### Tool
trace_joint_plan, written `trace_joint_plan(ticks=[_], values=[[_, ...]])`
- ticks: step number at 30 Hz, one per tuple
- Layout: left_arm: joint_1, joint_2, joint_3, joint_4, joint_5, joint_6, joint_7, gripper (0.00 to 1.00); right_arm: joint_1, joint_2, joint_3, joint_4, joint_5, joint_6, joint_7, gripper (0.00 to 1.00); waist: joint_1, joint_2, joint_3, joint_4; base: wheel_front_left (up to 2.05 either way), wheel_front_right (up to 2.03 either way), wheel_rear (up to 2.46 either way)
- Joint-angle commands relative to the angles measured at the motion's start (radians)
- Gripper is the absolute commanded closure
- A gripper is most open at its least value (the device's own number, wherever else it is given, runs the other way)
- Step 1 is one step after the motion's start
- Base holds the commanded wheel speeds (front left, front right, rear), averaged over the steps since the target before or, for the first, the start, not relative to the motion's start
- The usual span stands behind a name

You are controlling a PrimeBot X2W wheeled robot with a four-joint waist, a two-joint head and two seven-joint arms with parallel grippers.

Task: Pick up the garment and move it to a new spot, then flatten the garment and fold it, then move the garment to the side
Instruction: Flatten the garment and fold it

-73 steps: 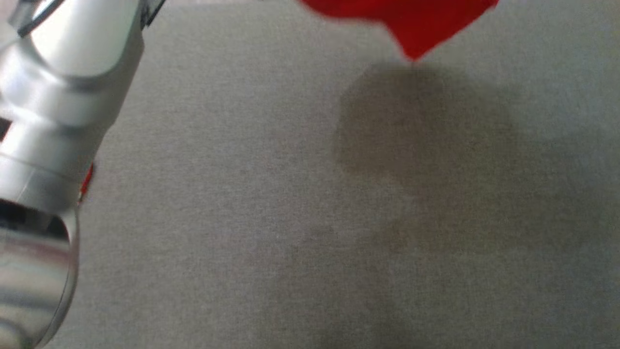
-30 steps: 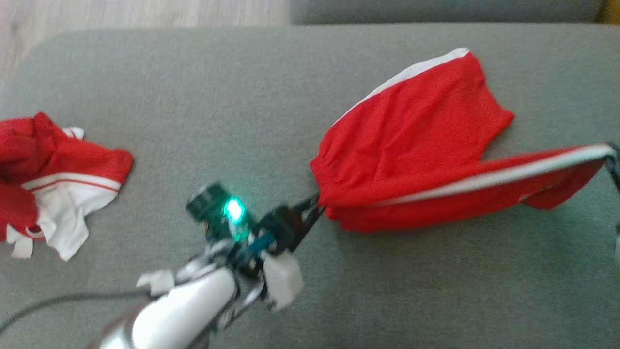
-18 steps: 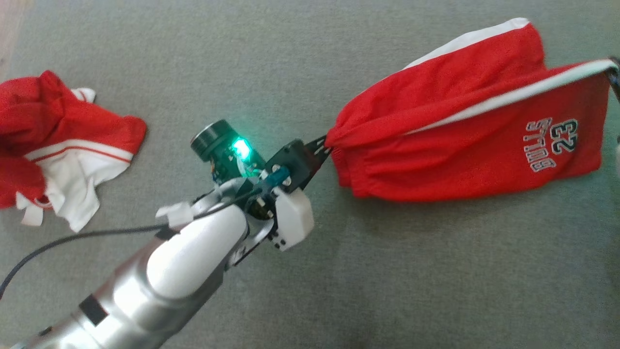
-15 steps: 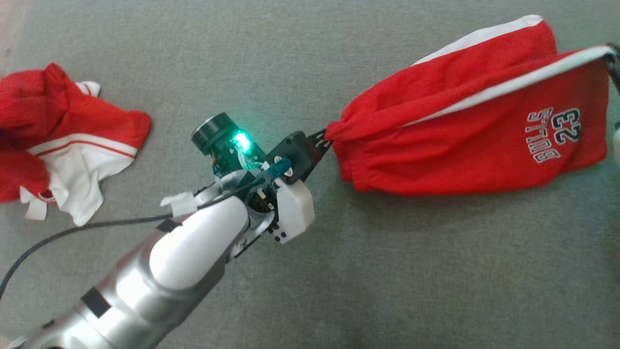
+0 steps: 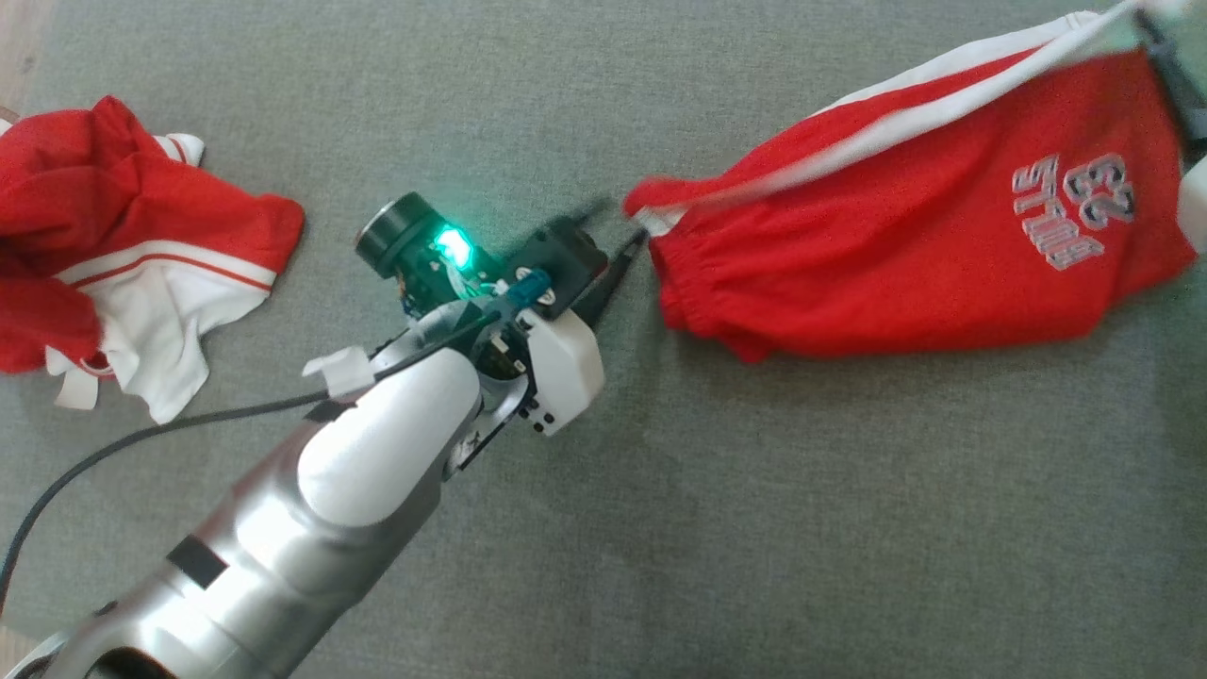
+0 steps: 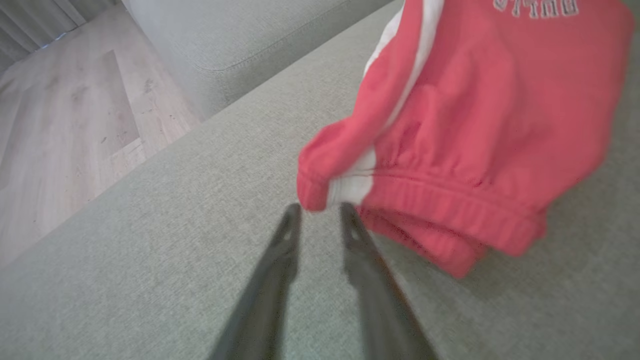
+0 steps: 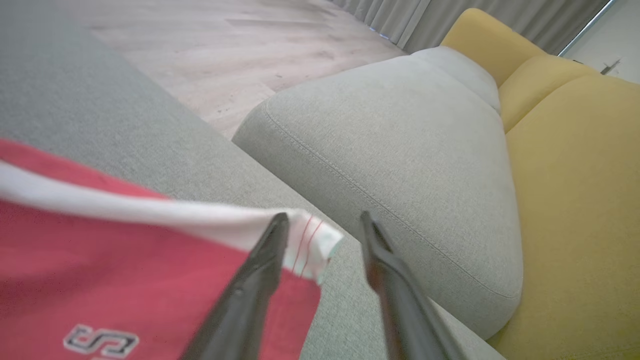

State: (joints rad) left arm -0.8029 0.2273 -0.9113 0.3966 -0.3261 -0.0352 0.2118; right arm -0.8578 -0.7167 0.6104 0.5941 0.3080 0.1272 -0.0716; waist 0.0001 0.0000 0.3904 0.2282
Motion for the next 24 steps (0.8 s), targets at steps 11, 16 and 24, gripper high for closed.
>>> trace_joint_plan(ticks=[11, 16, 24], values=[[0.142, -0.033, 0.133, -0.034, -0.020, 0.221, -0.318, 0.00, 0.146, 0.079, -0.107, 0.090, 0.230, 0.003, -0.114, 0.00, -0.0001, 0.0000, -0.044, 0.003, 0.00, 0.00, 0.00], [0.240, -0.067, 0.182, -0.089, -0.029, 0.310, -0.449, 0.00, 0.204, 0.064, -0.151, 0.149, 0.329, 0.003, -0.079, 0.00, -0.0001, 0.0000, -0.053, 0.042, 0.00, 0.00, 0.00], [0.419, -0.112, 0.248, -0.388, 0.093, 0.409, -0.473, 0.00, 0.246, 0.048, -0.203, 0.250, 0.527, 0.003, 0.030, 0.00, -0.0001, 0.0000, -0.045, 0.129, 0.00, 0.00, 0.00]])
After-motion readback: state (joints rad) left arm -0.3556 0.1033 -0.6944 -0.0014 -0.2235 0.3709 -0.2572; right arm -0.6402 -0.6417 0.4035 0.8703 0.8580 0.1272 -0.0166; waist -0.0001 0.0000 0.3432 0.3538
